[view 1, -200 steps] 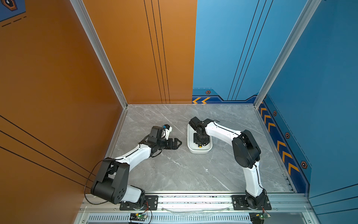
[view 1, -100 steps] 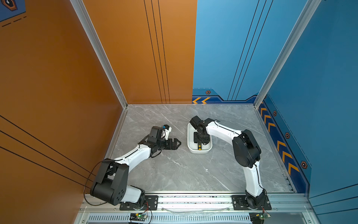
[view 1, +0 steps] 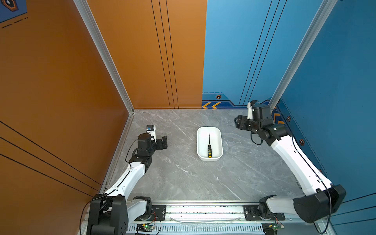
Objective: Put the screwdriver in the bin
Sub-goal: Reset both arms
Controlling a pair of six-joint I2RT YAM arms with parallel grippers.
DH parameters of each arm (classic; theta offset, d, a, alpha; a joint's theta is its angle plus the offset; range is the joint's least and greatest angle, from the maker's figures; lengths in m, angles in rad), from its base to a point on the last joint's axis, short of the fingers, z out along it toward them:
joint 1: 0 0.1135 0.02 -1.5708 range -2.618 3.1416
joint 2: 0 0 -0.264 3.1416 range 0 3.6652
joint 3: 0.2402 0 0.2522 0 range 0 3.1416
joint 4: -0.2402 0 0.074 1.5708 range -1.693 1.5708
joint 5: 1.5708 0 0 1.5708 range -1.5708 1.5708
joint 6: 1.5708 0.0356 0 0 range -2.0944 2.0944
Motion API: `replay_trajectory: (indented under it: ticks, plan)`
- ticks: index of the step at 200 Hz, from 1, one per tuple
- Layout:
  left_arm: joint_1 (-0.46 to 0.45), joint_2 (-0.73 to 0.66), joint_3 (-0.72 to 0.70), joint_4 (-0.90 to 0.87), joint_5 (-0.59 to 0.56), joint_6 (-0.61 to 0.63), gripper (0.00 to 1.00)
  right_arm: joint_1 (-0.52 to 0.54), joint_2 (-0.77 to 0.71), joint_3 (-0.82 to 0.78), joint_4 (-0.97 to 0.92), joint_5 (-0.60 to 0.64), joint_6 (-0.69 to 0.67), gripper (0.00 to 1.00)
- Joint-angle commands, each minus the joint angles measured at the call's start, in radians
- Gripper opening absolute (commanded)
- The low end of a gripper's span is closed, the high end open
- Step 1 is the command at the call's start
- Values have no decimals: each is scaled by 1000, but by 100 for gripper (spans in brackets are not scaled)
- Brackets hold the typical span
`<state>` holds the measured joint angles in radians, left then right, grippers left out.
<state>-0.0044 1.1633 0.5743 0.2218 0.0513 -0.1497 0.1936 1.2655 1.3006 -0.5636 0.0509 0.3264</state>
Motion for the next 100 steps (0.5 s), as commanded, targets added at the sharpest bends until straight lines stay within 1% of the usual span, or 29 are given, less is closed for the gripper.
replay_trajectory:
  ticks: [1, 11, 21, 34, 49, 63, 80, 100]
  plan:
    - [74, 58, -68, 203, -24, 1, 98, -119, -99, -207, 177, -43, -106, 80]
    - [93, 94, -97, 282, -21, -5, 98, -182, -160, -310, 283, -53, -119, 83]
    - [101, 134, -121, 353, -18, 6, 98, -231, -211, -424, 392, -68, -128, 83]
    - [108, 178, -119, 368, -27, 35, 98, -269, -257, -546, 529, -59, -139, 83]
    - [122, 234, -126, 427, -5, 44, 98, -296, -276, -676, 691, -51, -148, 83]
    - [127, 298, -143, 530, 21, 42, 98, -314, -260, -774, 837, -48, -153, 82]
    - [121, 326, -137, 539, 51, 60, 98, -319, -205, -878, 1017, -31, -169, 82]
    - [95, 329, -143, 551, 66, 94, 98, -319, -79, -934, 1166, -40, -172, 82]
